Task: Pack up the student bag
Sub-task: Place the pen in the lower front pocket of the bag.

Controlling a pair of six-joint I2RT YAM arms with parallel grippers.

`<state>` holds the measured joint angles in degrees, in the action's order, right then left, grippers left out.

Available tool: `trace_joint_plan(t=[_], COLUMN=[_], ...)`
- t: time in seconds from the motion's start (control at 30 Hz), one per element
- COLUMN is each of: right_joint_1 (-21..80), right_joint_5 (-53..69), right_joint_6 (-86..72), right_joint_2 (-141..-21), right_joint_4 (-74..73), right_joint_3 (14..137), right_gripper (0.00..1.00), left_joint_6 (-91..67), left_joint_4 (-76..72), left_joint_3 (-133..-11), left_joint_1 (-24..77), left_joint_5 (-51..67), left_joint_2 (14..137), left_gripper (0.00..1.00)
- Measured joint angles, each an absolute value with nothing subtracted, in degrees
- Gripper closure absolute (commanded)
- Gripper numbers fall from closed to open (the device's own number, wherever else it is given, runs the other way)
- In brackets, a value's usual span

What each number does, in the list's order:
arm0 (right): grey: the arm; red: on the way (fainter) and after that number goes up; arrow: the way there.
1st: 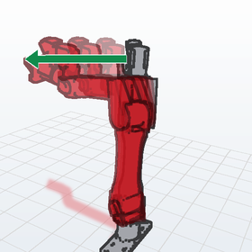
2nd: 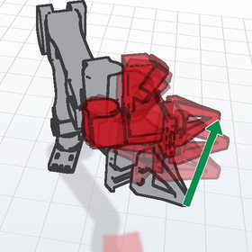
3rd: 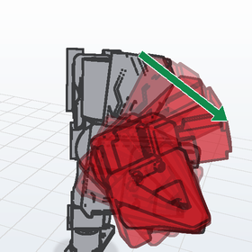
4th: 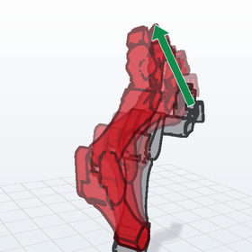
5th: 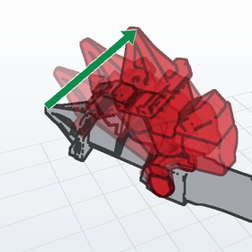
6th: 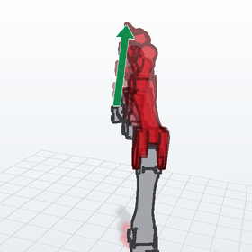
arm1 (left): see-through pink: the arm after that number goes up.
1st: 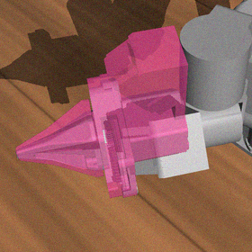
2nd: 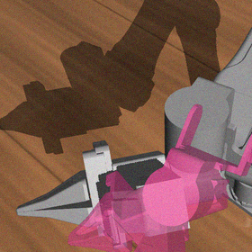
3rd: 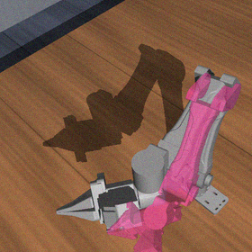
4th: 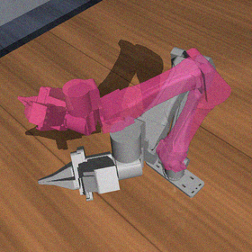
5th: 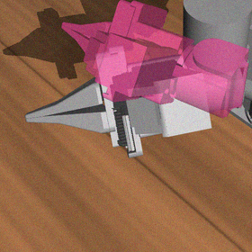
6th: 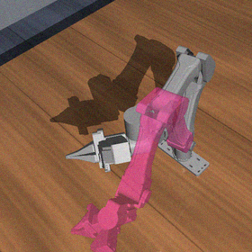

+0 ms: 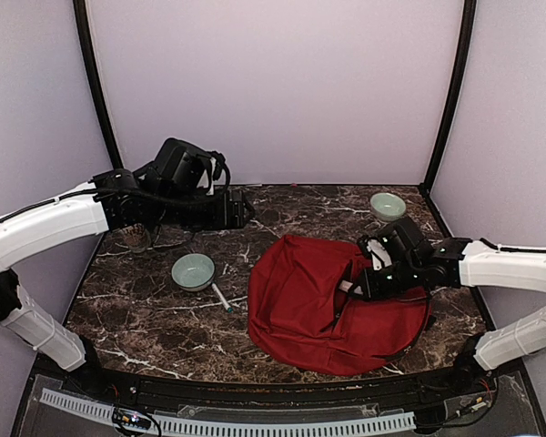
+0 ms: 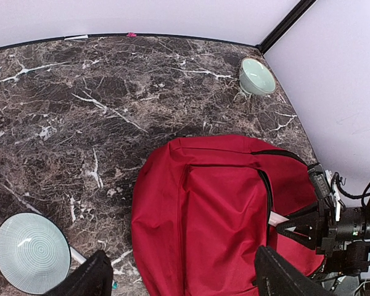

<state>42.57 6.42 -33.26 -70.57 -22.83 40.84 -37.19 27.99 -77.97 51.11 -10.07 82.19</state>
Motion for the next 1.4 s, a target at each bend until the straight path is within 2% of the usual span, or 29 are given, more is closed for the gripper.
trace_joint_plan(t=[0.47,0.7,0.93,0.97,1.0,1.07,1.17,1.4], right_joint_1=[42.4,42.4,42.3,42.3,42.3,42.1,42.0,42.0], right_joint_5=[6.6,8.2,11.9,12.1,12.3,14.8,18.9,26.0], right_joint_6=[-29.8,-28.9,-28.3,-28.3,-28.3,-27.9,-26.7,-25.8], right_joint_2=[-72.9,-76.4,-79.6,-79.7,-79.7,-79.4,-78.6,-77.1], right_joint_4=[-11.7,-8.4,-4.4,-4.3,-4.3,-4.3,-5.1,-9.5], right_joint_3=[38.4,38.4,38.7,38.7,38.8,38.9,39.0,39.2], right_gripper=[0.94,0.84,0.84,0.65,0.58,0.49,0.45,0.44], left_joint_6=[-37.3,-38.2,-39.5,-39.7,-39.9,-40.4,-41.4,-43.7], left_joint_4=[28.0,28.1,29.7,30.0,30.2,30.5,30.6,31.5], left_joint_3=[-78.0,-78.0,-77.8,-77.8,-77.8,-77.7,-77.2,-75.9], left_joint_1=[52.3,53.4,53.9,54.0,54.0,54.3,54.7,55.7], left_joint_5=[-10.6,-11.7,-13.2,-13.4,-13.6,-14.2,-14.7,-15.9], left_joint_2=[82.2,82.2,82.0,81.9,81.8,81.6,81.2,80.5], left_gripper=[0.20,0.20,0.20,0.20,0.20,0.21,0.21,0.21])
